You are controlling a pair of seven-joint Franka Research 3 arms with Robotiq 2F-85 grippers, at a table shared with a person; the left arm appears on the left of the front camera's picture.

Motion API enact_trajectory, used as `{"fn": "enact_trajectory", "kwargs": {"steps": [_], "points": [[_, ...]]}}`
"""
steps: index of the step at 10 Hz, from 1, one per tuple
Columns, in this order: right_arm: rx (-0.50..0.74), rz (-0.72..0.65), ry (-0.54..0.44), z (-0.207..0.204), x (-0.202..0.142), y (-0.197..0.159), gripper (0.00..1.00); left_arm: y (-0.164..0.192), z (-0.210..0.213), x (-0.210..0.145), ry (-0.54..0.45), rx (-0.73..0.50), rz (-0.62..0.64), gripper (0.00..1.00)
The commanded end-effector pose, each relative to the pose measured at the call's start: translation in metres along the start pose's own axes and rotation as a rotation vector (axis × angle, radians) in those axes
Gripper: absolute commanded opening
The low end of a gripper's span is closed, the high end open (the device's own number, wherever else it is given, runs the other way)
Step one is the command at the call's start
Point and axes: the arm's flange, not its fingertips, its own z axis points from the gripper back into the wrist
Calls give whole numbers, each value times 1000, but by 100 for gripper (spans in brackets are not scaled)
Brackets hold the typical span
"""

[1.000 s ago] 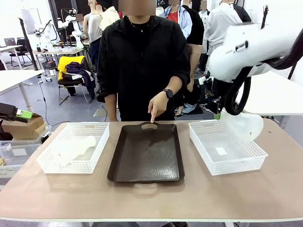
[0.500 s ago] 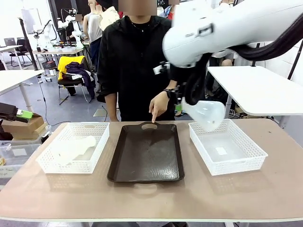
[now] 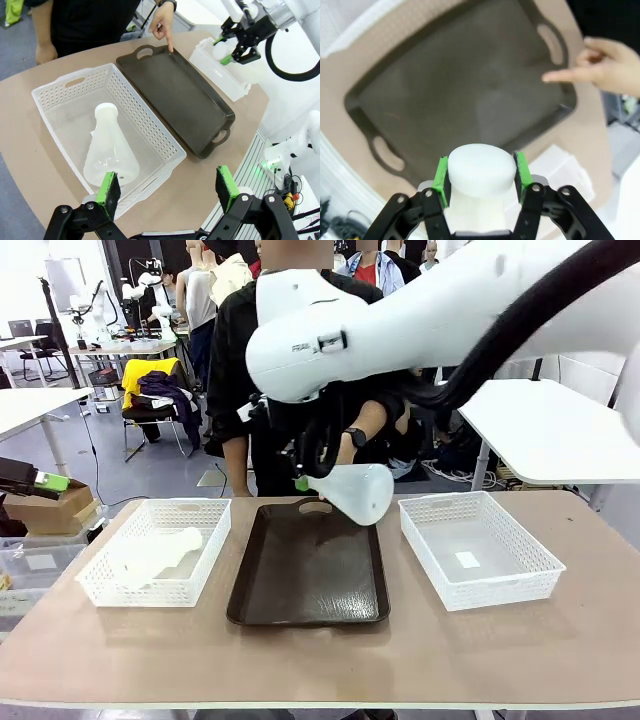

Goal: Prepare the laboratory tools.
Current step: While moving the picked Big flask to the Handle tray indicated by the person, stop as directed by the person.

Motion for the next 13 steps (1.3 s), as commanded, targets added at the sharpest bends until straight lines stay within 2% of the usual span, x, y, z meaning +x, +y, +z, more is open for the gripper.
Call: {"fn": "enact_trajectory", "kwargs": {"steps": [1, 6, 9, 13], "points": [[71, 32, 1, -10, 28, -10, 0, 1, 2, 0, -8, -9, -1, 100], [137, 28, 30, -73, 56, -16, 0, 1, 2, 0, -8, -9, -1, 100], [198, 48, 10, -115, 66, -15, 0, 1, 2, 0, -8, -9, -1, 100], [197, 31, 27, -121, 62, -17, 0, 1, 2, 0, -8, -9, -1, 100]]}}
